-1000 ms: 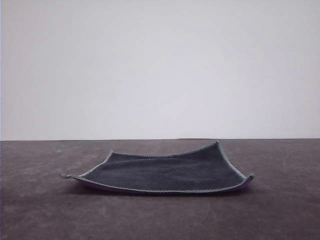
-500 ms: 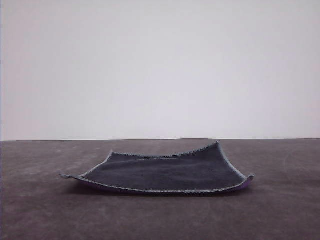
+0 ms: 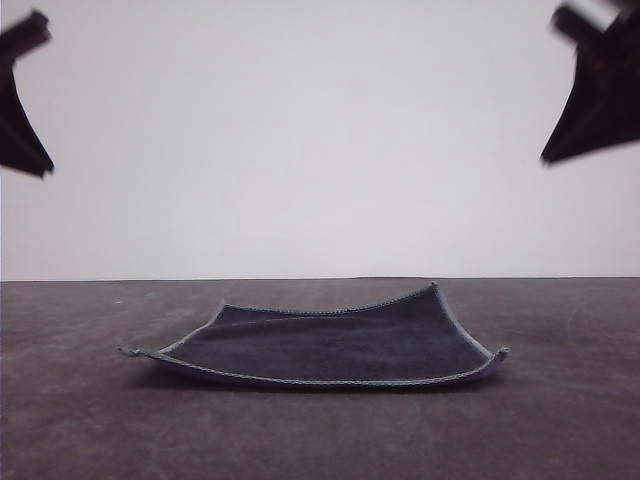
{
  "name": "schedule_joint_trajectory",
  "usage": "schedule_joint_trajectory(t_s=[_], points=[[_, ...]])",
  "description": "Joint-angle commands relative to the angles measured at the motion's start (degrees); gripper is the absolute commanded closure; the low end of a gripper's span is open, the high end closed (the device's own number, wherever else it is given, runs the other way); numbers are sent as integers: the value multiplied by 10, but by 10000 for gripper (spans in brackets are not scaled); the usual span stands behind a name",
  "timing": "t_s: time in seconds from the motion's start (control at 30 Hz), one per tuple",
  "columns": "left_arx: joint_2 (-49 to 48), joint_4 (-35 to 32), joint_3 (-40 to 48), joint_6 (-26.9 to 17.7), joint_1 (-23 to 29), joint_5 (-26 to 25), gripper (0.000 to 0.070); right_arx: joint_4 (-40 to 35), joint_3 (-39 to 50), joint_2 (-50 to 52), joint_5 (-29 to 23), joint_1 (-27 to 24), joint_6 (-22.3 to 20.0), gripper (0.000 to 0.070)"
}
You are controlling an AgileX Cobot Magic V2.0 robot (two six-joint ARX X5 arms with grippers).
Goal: Fold clothes
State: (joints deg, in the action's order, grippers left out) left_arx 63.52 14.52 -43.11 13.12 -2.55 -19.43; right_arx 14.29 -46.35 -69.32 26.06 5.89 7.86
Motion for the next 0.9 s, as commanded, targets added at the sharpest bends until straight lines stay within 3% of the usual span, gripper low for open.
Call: schedule_joint_trajectory(t_s=[0.0,0.23,0.27,0.33,0.43,0.47,0.53,0.87], points=[[15,-5,-10,-5,-2,-11,684,-5,-5,-25,3,7,-11,694],[45,-7,-10,-11,-2,-33,668,-5,-5,-80,6,18,-13,693],[47,-7,-10,-11,-2,-35,654,-5,-5,-81,6,18,-14,692],[48,-6,-10,-11,-2,-39,555,-6,-5,-82,8,19,-14,669],[49,-7,-10,-11,-2,-52,326,-7,-5,-82,10,19,-14,397],[49,-7,-10,-11,-2,-53,311,-8,-5,-82,9,19,-14,311],[49,-7,-10,-10,-2,-57,306,-10,-5,-82,9,19,-14,247],[73,-22,-15,0,-13,-106,352,-32,-5,-83,44,19,-9,248]])
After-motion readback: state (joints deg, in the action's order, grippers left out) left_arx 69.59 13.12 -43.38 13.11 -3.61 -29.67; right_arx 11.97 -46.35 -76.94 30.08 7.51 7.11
